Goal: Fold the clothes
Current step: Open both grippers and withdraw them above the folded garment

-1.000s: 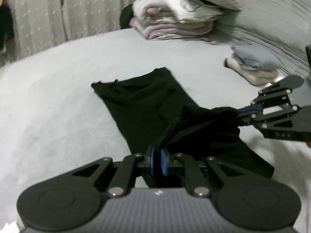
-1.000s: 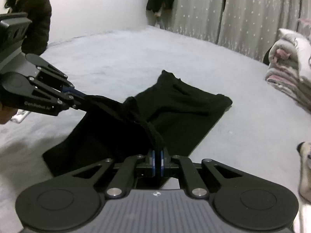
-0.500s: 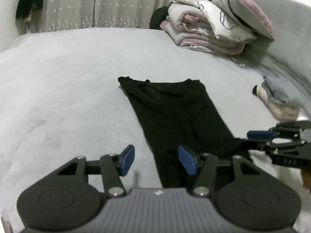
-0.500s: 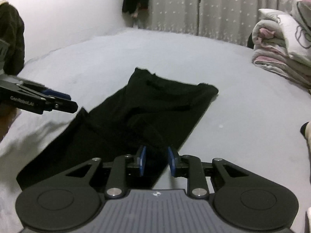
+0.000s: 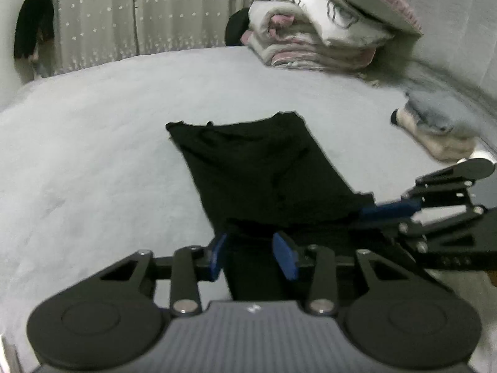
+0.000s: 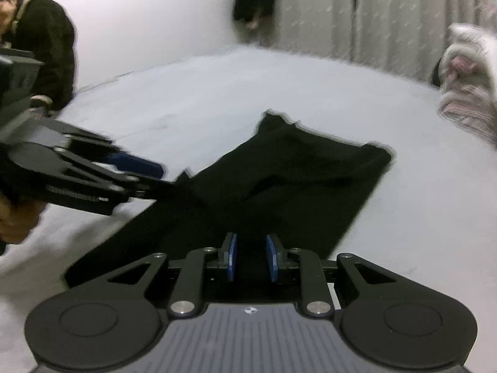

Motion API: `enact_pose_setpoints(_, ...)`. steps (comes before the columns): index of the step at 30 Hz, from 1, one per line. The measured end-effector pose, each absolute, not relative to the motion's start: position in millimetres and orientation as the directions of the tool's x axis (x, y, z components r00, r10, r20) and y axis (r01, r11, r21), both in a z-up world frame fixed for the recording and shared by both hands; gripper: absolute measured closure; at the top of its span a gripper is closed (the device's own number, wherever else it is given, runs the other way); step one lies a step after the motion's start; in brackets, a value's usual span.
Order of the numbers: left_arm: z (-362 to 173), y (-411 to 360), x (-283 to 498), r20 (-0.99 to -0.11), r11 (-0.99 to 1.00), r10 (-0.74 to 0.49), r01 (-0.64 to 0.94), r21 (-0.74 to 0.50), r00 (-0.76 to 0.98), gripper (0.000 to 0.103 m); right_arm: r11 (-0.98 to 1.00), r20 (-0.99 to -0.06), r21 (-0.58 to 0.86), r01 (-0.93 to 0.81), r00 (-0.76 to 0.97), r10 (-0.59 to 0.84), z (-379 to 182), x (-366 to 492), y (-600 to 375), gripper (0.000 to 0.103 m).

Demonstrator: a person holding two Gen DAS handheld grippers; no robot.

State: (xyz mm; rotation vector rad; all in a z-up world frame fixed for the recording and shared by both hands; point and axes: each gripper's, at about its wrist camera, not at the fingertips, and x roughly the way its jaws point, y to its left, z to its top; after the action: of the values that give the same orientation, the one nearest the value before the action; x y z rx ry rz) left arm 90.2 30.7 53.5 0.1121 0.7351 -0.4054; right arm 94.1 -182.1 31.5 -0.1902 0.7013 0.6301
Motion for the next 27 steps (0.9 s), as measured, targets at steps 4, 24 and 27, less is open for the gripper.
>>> enact_pose_setpoints(4, 48, 24, 96, -0.674, 0.903, -0.363, 0.42, -0.086, 0.644, 0.079, 0.801, -0.68, 0.05, -0.596, 0.567, 0.464, 17, 101, -176, 0.081)
enact_pose_setpoints(24, 41, 53, 118, -0.641, 0.943, -0.332, 0.246, -0.222, 0.692, 0.075, 0.911, -0.557, 0.066, -0.407, 0.742, 0.372, 43, 105, -178, 0.08)
enact_pose_setpoints(27, 44, 45, 111, -0.651, 0.94, -0.34, 0.256, -0.225, 0.678, 0.073, 0.902, -0.614, 0.061, -0.427, 0.697, 0.371, 36, 105, -172, 0.078)
